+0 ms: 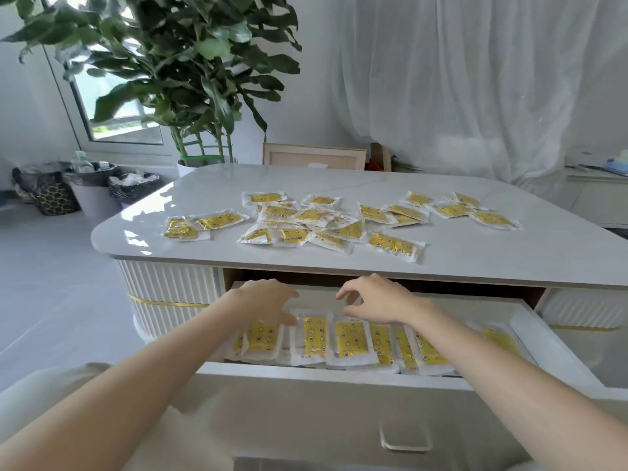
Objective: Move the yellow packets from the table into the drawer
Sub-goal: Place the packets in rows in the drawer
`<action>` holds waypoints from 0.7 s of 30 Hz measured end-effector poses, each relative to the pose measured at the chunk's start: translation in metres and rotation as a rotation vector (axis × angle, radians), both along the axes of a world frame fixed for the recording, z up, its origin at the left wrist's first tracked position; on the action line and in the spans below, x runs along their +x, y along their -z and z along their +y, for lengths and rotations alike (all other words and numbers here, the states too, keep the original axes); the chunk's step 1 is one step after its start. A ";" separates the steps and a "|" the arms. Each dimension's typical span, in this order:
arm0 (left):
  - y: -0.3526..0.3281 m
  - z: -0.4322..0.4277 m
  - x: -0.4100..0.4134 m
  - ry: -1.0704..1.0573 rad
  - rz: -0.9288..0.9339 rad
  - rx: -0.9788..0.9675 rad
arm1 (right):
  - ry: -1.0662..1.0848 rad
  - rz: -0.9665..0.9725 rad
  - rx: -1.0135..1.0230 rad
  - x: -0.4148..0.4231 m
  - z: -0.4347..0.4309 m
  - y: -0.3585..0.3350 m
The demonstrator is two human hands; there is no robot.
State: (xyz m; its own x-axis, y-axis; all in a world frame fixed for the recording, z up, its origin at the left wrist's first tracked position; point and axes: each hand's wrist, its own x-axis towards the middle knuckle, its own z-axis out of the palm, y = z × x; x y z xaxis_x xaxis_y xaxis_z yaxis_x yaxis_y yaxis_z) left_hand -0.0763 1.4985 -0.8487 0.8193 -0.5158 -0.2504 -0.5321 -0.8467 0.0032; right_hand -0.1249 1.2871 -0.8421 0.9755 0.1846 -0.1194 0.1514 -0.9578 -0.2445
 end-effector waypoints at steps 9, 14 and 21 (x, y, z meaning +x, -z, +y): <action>-0.055 -0.016 0.012 -0.029 -0.190 -0.507 | 0.203 -0.250 0.234 0.018 -0.036 -0.063; -0.058 -0.044 0.038 -0.042 -0.268 -0.569 | 0.346 -0.109 0.157 0.043 -0.063 -0.058; -0.061 -0.084 0.074 -0.024 -0.342 -0.404 | 0.461 0.080 0.014 0.087 -0.080 -0.042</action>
State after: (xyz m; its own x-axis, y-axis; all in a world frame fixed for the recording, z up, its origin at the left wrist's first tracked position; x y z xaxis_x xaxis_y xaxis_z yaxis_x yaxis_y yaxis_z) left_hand -0.0025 1.4143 -0.7878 0.8321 -0.4959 0.2485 -0.5403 -0.8259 0.1612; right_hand -0.0381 1.2069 -0.7996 0.9440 -0.2640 -0.1980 -0.3093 -0.9170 -0.2518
